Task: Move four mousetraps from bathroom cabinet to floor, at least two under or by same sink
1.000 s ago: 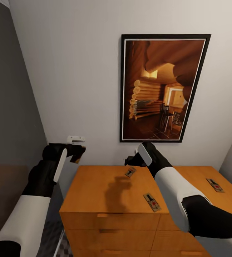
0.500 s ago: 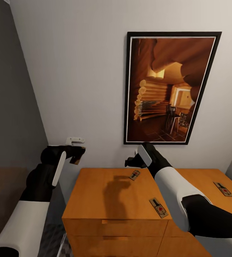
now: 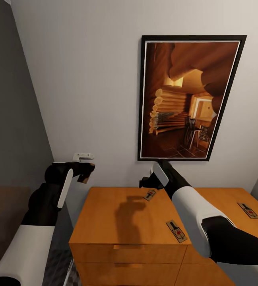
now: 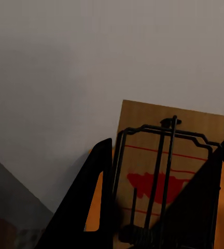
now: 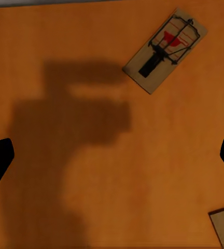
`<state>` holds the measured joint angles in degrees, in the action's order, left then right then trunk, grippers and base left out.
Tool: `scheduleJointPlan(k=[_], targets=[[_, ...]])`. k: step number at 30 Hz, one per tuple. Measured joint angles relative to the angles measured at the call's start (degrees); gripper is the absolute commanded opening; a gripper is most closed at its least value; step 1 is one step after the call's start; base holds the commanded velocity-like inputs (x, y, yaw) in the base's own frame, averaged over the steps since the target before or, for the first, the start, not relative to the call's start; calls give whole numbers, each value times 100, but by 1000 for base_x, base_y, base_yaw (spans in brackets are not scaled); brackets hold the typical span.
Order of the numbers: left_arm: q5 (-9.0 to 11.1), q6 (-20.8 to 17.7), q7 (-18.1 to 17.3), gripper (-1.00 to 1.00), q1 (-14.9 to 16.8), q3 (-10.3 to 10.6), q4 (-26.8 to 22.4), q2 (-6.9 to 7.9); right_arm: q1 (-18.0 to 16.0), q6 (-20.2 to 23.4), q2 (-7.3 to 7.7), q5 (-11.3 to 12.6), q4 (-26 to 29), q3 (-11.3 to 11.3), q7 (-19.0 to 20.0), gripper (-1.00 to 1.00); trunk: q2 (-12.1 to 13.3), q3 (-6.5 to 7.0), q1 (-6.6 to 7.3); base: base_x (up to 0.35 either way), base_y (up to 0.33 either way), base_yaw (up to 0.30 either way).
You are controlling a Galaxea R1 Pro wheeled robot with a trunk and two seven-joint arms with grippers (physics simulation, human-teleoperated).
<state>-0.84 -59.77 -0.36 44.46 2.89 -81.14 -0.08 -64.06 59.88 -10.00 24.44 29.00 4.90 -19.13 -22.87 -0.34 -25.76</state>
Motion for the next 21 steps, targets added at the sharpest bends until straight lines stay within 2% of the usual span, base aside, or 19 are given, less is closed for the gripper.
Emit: scheduleJointPlan(k=[4, 12, 21], targets=[[-2, 0, 0, -100, -24, 5, -20, -4, 1, -21, 0, 0, -123, -4, -9, 100, 0, 0, 0, 0, 0, 0], [-3, 0, 0, -100, -110, 57, -33, -14, 0, -457, 0, 5, -442, -100, -20, 100, 0, 0, 0, 0, 0, 0], [-4, 0, 0, -100, -155, 68, -37, -10, -9, -554, 0, 16, -503, -126, -22, 100, 0, 0, 0, 0, 0, 0]])
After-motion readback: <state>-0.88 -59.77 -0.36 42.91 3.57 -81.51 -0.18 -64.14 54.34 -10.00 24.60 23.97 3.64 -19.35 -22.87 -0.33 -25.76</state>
